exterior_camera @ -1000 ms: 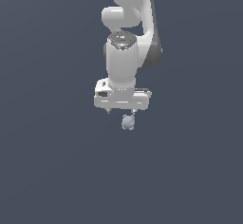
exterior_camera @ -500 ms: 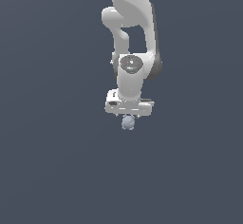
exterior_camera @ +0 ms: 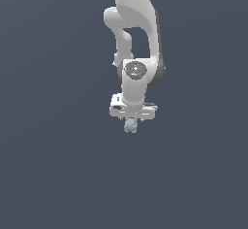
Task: Pick up the object and move it to a goal position.
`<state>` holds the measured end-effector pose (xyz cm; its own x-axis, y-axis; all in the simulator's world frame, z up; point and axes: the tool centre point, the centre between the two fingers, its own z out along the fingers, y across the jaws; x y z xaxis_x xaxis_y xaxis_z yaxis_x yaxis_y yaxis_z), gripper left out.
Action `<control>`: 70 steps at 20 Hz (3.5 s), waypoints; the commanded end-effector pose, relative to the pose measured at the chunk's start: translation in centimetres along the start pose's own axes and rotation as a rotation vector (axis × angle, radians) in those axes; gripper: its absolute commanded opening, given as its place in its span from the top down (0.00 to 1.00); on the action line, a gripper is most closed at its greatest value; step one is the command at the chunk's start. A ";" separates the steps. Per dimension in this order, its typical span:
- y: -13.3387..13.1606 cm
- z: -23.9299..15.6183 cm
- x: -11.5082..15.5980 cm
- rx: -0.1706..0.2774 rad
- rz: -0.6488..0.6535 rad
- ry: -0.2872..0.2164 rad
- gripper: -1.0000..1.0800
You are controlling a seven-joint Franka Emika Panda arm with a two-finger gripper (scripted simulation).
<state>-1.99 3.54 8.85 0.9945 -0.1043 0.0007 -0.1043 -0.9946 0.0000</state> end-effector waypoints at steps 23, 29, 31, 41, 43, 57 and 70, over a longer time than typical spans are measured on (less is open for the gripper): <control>0.0 4.9 -0.1 0.000 0.003 -0.001 1.00; 0.2 4.5 0.1 0.000 0.003 -0.001 1.00; 0.4 4.0 0.4 0.000 0.003 -0.001 1.00; 3.2 -1.2 3.8 0.000 0.003 -0.001 1.00; 4.0 -2.6 4.8 0.000 0.003 -0.001 1.00; 8.9 -12.0 11.3 0.000 0.003 -0.001 1.00; 10.3 -14.6 13.4 0.000 0.003 -0.001 1.00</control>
<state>10.16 -8.00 23.37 0.9942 -0.1074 0.0002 -0.1074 -0.9942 0.0001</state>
